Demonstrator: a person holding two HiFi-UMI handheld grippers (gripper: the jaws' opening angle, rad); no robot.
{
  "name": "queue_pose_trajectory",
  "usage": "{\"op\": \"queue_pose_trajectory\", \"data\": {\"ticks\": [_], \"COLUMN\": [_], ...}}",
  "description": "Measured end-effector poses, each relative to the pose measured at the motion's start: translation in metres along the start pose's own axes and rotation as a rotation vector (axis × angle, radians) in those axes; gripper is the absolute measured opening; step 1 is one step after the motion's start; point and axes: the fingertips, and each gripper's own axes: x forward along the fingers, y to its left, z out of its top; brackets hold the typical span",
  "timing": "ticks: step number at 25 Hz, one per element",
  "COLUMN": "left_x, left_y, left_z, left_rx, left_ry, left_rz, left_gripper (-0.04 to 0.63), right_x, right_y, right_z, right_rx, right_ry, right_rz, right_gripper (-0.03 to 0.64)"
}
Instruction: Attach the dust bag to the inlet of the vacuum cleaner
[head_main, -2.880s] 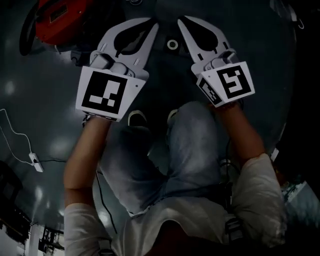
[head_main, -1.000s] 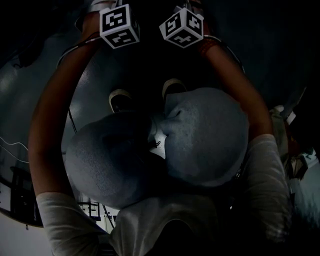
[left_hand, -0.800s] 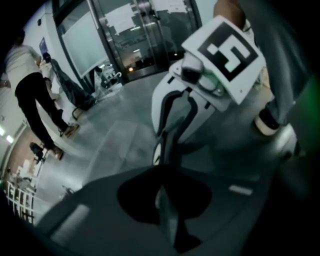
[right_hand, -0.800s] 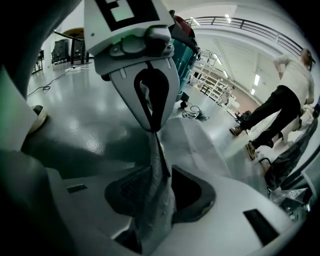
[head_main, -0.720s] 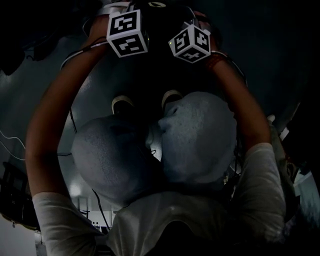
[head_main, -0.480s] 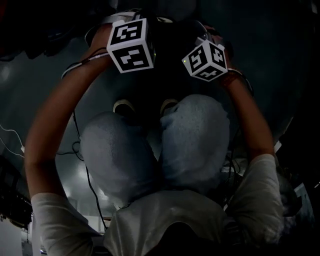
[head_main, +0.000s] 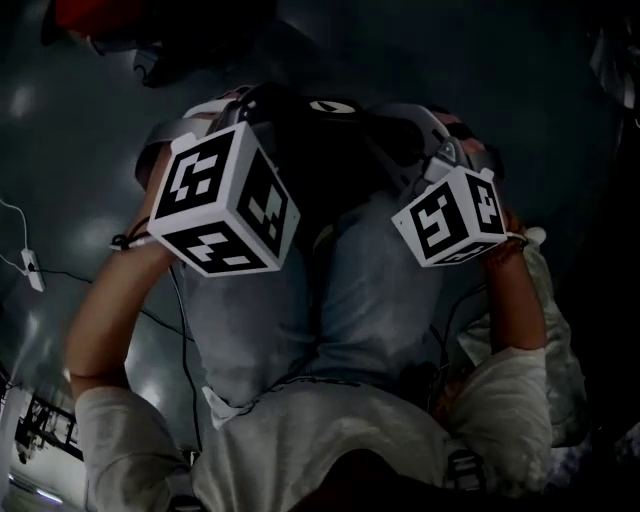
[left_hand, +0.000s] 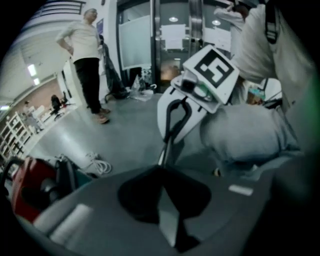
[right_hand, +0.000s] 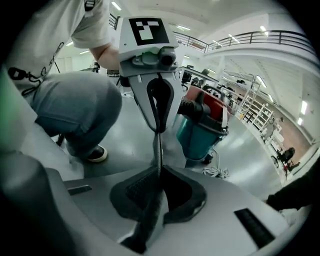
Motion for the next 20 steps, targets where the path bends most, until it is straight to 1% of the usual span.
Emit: {"op": "queue_pose_trajectory", "data": {"ticks": [3, 5, 8, 11, 13, 15, 18, 20], "left_x": [-0.036, -0.055, -0.072, -0.083, -0.095, -0.113, -0.134, -0.141], "left_y": [0.004, 0.003, 0.0, -0.003, -0.001, -0.001, -0.009, -0.014], "left_z": [-0.019, -0.029, -0.028, -0.022, -0.029, -0.05, -0.075, -0.082], "left_rx": [-0.076, -0.098, -0.122, -0.14, -0.17, -0.214, -0.267, -0.286], "left_ry": [-0.008, 0.001, 0.02, 0.053, 0.066, 0.067, 0.053, 0.044], "left_rz": [0.046, 0.059, 0.069, 0.107, 0.13, 0.126, 0.097, 0.103], "left_gripper": [0.021, 0.021, 0.021, 0.021, 0.021, 0.021, 0.02, 0.02], "right_x": [0.004, 0.005, -0.004, -0.013, -0.009, 0.003, 0.014, 0.017], "right_y": [-0.002, 0.002, 0.002, -0.001, -0.001, 0.006, 0.02, 0.025], "right_z": [0.04, 0.062, 0.078, 0.086, 0.099, 0.123, 0.152, 0.16], "right_rx": [-0.063, -0.096, -0.14, -0.184, -0.207, -0.22, -0.24, -0.256], "right_ry": [-0.016, -0.023, -0.034, -0.061, -0.084, -0.091, -0.094, -0.099], "right_rz": [0.05, 0.089, 0.124, 0.14, 0.163, 0.208, 0.28, 0.294], "right_gripper": [0.04, 0.038, 0.038, 0.038, 0.038, 0.038, 0.038, 0.038]}}
